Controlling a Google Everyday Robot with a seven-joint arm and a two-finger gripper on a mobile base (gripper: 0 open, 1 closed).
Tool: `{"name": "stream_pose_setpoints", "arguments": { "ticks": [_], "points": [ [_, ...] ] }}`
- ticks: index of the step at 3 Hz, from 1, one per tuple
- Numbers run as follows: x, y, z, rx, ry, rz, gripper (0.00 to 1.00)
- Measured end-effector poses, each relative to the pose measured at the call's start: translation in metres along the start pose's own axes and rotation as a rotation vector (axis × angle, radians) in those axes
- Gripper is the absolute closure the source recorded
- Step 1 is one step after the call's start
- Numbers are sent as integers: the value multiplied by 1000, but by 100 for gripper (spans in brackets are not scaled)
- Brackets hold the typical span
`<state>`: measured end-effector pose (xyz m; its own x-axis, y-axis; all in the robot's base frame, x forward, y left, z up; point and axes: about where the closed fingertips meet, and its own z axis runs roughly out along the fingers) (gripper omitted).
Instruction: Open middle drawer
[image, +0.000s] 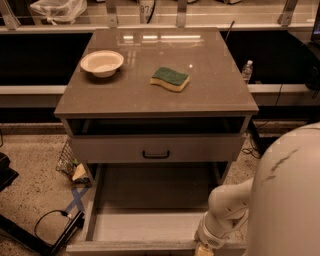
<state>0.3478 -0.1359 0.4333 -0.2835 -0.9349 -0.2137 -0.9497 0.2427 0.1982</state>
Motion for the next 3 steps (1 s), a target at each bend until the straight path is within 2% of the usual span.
{"name": "stream_pose_setpoints", "arguments": {
  "ticks": [1, 3],
  "points": [
    [0, 0, 0, -1, 1, 0, 0],
    [-4, 4, -9, 4, 24, -10, 0]
  ]
}}
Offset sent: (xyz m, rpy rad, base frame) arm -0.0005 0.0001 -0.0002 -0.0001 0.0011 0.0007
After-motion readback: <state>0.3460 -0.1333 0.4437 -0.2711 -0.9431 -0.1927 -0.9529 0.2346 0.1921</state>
